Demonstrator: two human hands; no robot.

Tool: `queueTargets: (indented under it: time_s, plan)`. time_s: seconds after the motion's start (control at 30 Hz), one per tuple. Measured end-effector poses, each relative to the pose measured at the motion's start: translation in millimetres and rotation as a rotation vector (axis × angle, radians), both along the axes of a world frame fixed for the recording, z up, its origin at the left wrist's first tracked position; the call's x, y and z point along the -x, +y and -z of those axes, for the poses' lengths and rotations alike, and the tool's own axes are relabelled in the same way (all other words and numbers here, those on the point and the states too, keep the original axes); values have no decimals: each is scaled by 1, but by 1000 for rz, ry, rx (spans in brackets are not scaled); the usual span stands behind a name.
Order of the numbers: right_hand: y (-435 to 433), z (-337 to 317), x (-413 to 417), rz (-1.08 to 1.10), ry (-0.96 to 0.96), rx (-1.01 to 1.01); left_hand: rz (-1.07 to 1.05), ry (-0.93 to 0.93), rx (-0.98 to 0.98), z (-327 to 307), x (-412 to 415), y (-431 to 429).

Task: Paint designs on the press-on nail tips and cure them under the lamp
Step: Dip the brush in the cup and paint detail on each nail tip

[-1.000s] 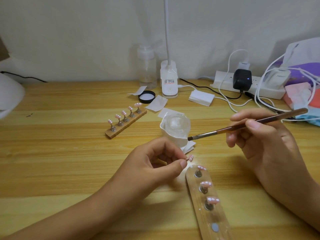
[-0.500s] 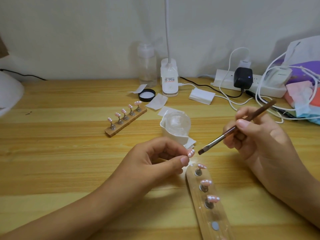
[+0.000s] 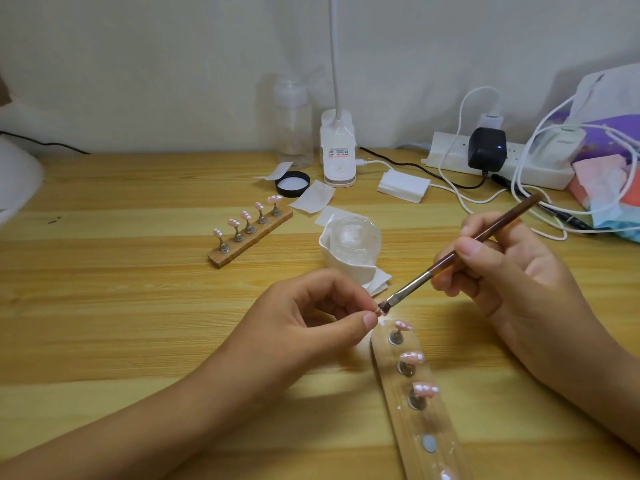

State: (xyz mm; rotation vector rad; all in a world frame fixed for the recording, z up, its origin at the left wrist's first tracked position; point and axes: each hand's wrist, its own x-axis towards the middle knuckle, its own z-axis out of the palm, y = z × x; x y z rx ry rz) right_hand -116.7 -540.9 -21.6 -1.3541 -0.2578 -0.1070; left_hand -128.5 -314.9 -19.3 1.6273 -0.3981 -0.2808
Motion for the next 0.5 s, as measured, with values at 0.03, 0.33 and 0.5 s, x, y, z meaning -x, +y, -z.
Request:
queueTargets:
  time_s: [0.03,0.33,0.5]
  plan:
    - [0,0,0,6,2,9,4,-3,0,0,0,0]
    - [-3,-1,-2,26,-43,-38,-4,-22,-14,4,-1,1]
    - [0,-1,0,-37,-53,13,-8,-23,-30,4,-1,1]
